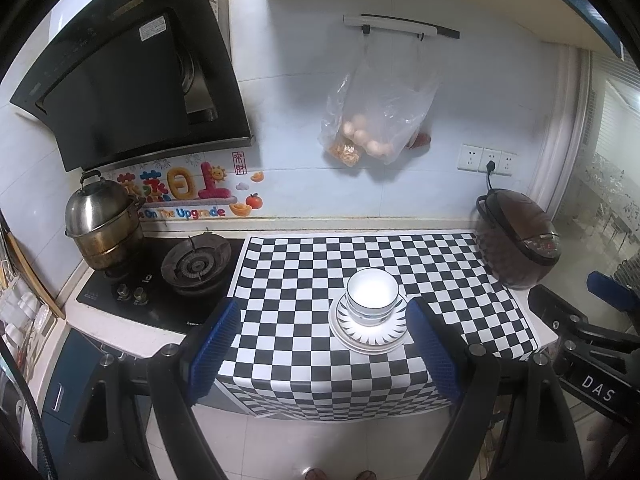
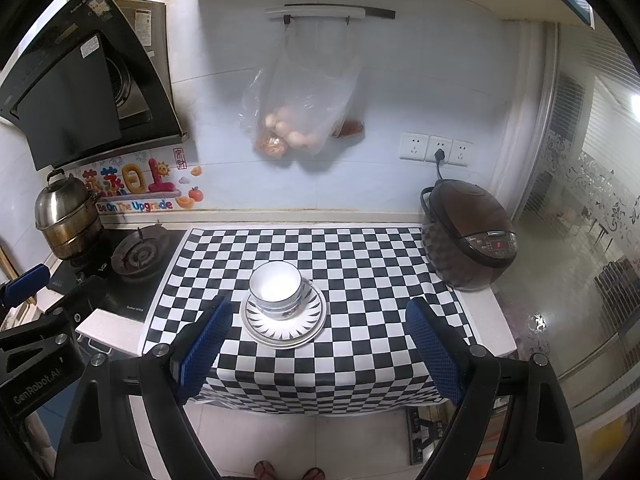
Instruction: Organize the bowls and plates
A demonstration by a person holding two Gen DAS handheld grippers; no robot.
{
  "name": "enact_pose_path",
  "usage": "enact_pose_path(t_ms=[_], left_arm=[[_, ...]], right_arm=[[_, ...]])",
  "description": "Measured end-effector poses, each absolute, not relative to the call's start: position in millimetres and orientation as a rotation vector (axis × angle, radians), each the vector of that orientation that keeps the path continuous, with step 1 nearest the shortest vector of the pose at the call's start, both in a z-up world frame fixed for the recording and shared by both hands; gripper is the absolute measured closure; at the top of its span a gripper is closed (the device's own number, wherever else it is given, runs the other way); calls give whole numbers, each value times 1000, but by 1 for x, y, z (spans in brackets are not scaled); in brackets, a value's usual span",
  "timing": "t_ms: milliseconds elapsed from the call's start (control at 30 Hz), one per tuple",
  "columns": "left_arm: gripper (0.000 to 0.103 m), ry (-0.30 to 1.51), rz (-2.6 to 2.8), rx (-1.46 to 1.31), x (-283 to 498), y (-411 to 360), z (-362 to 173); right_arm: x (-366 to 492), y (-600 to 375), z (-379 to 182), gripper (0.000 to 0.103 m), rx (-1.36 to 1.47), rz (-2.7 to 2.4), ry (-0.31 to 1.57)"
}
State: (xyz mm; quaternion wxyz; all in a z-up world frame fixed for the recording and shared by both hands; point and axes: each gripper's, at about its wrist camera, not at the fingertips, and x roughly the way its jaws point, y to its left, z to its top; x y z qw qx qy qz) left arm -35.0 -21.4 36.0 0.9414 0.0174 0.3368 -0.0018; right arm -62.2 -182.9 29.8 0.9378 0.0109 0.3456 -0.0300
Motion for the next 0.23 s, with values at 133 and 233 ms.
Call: enact_pose_path(t_ms=[133, 233], left_arm=[[19, 684, -2, 38, -36, -22, 36], [19, 671, 6, 44, -39, -24, 37]], right_arm=[[-65, -183, 30, 12, 23, -66, 704], [-66, -182, 31, 12, 26, -67, 703]])
